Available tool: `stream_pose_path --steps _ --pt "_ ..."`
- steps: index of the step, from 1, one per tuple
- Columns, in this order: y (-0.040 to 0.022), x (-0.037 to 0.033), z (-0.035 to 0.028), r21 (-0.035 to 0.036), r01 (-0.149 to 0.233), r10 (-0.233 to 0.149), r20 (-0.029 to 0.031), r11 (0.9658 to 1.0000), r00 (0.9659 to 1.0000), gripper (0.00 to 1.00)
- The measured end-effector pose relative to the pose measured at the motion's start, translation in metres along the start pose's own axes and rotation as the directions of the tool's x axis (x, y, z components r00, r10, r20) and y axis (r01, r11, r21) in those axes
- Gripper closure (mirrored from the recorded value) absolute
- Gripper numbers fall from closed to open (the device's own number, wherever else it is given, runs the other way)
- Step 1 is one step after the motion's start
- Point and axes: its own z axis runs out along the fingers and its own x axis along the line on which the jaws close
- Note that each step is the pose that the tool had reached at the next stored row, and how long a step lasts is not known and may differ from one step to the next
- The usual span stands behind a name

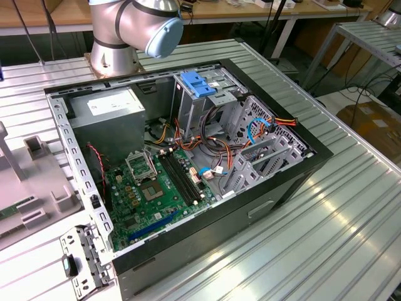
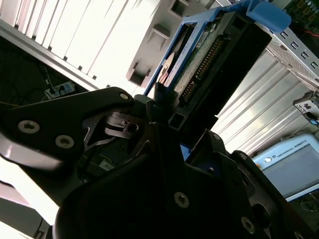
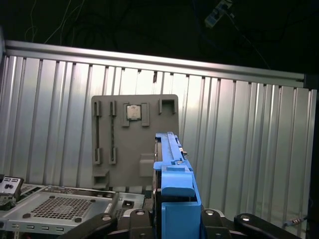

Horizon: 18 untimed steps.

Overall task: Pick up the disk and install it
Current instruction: 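Pick up the disk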

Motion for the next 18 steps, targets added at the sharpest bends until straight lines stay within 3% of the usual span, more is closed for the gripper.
stream_pose_path --steps 18 --pt "-0.0073 0.0033 -0.0004 0.0000 0.000 0.000 0.0000 1.0000 1.0000 0.64"
